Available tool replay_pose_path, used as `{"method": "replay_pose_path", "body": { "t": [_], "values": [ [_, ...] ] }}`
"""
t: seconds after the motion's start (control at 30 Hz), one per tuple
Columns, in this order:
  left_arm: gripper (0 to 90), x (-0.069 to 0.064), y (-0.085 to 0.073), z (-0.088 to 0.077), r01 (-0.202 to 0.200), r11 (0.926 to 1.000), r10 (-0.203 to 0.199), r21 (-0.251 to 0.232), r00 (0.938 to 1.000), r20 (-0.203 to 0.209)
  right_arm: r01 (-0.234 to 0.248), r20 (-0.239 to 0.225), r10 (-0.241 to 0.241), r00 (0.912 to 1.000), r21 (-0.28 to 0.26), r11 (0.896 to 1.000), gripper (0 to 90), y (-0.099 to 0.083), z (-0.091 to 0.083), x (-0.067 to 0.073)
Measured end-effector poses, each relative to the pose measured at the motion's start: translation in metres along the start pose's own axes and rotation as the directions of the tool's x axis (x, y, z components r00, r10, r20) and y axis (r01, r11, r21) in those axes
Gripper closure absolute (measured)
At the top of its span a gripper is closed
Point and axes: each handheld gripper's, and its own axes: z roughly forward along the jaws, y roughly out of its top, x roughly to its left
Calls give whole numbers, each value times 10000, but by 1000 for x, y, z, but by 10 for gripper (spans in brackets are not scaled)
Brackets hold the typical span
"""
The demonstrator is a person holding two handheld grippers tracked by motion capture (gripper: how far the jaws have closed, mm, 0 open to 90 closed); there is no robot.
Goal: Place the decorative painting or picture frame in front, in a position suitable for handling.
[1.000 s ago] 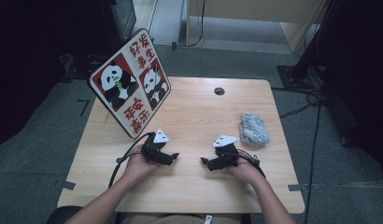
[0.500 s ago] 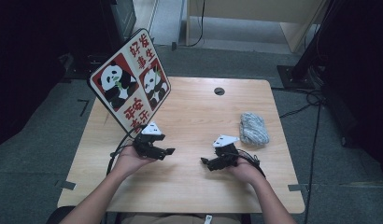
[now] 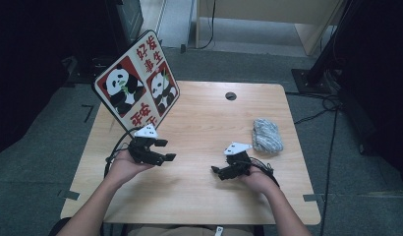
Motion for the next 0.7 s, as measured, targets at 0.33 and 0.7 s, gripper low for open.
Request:
{"method": "replay_pose_path", "body": {
  "t": [0.33,0.7],
  "values": [
    [282,5,-3,-17,37,10000,-36,-40,9996,296,0,-14,0,10000,-9,10000,86,0,0,0],
    [311,16,-13,-33,729,9973,-727,87,9972,-143,229,-213,-226,9995,112,9997,27,1,1,0]
  ]
}}
